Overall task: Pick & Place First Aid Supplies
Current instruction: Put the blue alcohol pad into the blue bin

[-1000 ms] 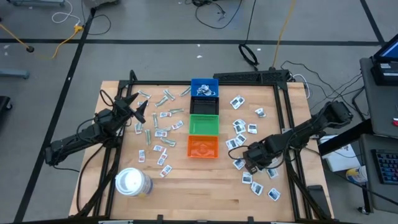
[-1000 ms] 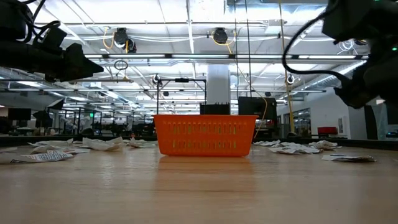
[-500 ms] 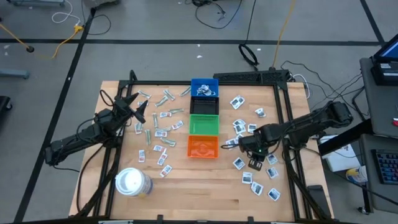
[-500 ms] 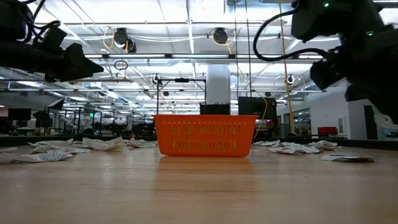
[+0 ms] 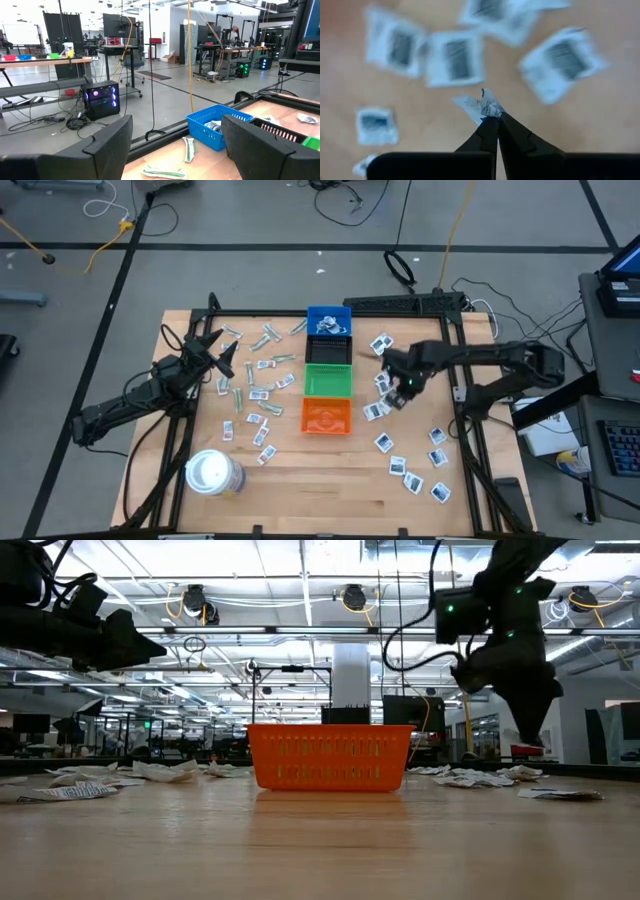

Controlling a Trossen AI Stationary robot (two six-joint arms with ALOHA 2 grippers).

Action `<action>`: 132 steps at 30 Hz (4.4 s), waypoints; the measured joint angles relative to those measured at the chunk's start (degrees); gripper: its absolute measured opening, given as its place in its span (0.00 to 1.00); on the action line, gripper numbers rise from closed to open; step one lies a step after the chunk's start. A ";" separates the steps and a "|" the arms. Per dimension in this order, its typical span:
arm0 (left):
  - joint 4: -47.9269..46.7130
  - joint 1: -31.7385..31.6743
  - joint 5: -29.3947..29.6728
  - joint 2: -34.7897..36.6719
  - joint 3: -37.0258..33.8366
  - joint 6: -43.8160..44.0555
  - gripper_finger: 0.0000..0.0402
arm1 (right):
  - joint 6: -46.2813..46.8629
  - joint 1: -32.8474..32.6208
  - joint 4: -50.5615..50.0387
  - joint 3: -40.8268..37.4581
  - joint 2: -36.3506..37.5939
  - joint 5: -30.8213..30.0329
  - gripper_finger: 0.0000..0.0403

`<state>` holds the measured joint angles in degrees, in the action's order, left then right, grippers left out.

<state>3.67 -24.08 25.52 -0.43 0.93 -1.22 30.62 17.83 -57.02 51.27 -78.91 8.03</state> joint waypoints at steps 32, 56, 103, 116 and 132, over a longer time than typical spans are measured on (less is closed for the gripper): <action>0.00 0.01 0.00 0.01 0.00 0.01 0.76 | -14.22 21.48 -9.64 53.08 -38.07 -3.50 0.00; 0.01 -0.01 -0.01 0.00 0.00 0.00 0.76 | -23.53 19.17 6.50 63.73 -46.93 -1.97 0.14; 0.01 0.01 0.00 0.00 0.00 -0.01 0.76 | 36.14 5.46 0.05 31.90 -26.12 -2.29 0.34; 0.00 -0.01 0.00 0.01 -0.01 0.00 0.76 | 51.93 -14.13 2.57 20.09 -17.39 -5.22 0.34; 0.00 0.00 0.02 0.02 0.00 -0.01 0.76 | 68.12 -34.18 5.42 14.49 -17.49 -4.78 0.34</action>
<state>3.67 -24.09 25.54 -0.41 0.93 -1.23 98.74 -16.35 -51.59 65.76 -96.40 3.25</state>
